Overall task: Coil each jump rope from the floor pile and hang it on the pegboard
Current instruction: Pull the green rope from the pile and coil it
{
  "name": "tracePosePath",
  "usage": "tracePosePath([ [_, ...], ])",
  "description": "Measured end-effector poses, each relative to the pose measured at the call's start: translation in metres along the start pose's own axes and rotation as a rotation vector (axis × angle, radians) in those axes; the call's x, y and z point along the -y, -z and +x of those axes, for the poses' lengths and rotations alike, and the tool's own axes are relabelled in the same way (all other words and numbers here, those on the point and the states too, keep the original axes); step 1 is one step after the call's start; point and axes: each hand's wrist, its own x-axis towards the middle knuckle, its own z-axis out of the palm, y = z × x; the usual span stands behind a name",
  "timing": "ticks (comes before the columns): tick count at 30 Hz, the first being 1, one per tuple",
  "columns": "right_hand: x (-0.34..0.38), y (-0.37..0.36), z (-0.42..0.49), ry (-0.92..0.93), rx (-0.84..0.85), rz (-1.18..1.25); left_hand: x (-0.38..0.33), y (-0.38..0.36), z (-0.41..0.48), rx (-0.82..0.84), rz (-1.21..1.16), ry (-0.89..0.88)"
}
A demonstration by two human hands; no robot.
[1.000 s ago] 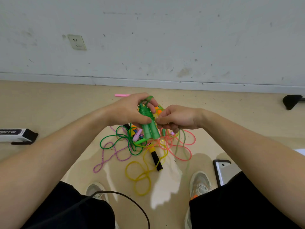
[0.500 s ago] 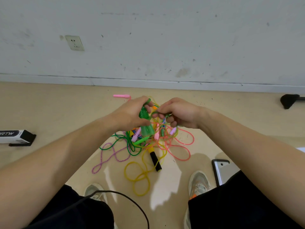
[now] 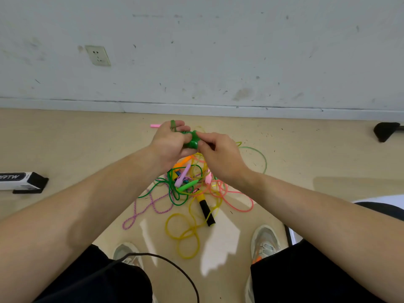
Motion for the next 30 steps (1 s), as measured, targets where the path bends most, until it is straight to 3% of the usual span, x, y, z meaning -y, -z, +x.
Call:
tracePosePath([
  [5, 0.001, -0.012, -0.009, 0.209, -0.119, -0.150, 0.002, -0.007, 0.002, -0.164, 0.004, -0.107],
  [8, 0.006, -0.022, -0.020, 0.266, -0.072, -0.189, -0.005, -0.008, 0.007, -0.207, -0.087, -0.101],
  [12, -0.001, -0.021, -0.015, 0.235, -0.082, -0.235, -0.017, -0.002, 0.004, -0.119, -0.234, 0.035],
  [16, -0.001, -0.015, -0.015, 0.205, -0.030, -0.200, -0.023, 0.002, -0.001, -0.032, -0.216, 0.009],
  [21, -0.012, -0.001, -0.005, -0.018, 0.028, -0.130, -0.024, 0.013, 0.003, -0.012, -0.183, 0.011],
  [25, -0.023, 0.023, 0.008, -0.190, 0.230, -0.185, -0.029, 0.019, -0.005, 0.157, 0.006, 0.030],
  [30, -0.032, 0.042, 0.022, -0.159, 0.212, -0.197, -0.021, 0.019, -0.016, 0.270, 0.368, -0.052],
])
